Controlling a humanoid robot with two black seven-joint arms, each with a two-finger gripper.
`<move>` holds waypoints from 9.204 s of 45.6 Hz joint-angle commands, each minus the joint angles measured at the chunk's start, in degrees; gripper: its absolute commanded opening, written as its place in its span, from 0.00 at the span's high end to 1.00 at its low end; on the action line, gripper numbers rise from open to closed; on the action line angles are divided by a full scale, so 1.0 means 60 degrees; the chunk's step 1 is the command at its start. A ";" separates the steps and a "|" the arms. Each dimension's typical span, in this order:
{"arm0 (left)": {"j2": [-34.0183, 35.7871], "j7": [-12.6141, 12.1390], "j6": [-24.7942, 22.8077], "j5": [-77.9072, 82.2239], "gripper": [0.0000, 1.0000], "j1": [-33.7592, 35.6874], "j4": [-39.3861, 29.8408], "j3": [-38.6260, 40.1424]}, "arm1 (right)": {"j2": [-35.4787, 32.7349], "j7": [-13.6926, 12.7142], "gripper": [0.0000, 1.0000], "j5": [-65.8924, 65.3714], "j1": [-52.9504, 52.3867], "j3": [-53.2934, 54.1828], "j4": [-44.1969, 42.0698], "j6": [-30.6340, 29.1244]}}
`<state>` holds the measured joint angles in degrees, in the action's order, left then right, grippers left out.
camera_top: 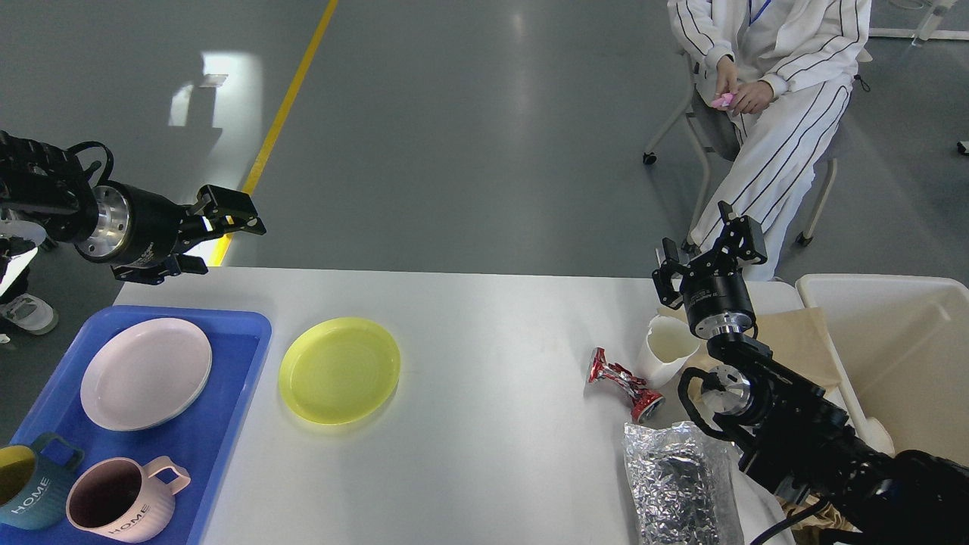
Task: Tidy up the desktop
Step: 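Move the left gripper down to the edge of the yellow plate, then grip the yellow plate edge with the left gripper and lift, then carry the yellow plate over and lay it on the white plate, then release the yellow plate and raise the left gripper upward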
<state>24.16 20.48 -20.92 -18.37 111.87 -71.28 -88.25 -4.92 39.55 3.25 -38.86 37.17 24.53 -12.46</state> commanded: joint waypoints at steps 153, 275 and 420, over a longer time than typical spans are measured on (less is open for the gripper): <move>-0.1493 -0.2607 0.3750 -0.2695 0.79 -0.6868 0.2168 0.4645 | 0.0000 0.0000 0.00 0.0000 0.0002 0.0015 0.0013 -0.0004; 0.5158 -0.4438 0.0335 0.2476 1.00 -0.7041 0.3017 0.7104 | -0.0015 0.0000 0.00 0.0000 0.0002 0.0015 0.0027 -0.0004; -0.1845 -0.0292 0.2123 0.0791 0.03 -0.9519 0.5609 2.2648 | 0.0044 0.0000 0.00 0.0000 -0.0013 0.0001 -0.0002 -0.0004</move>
<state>10.67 19.03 -8.41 -13.67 54.31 -38.99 48.47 -4.65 39.55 3.25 -38.94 37.17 24.51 -12.47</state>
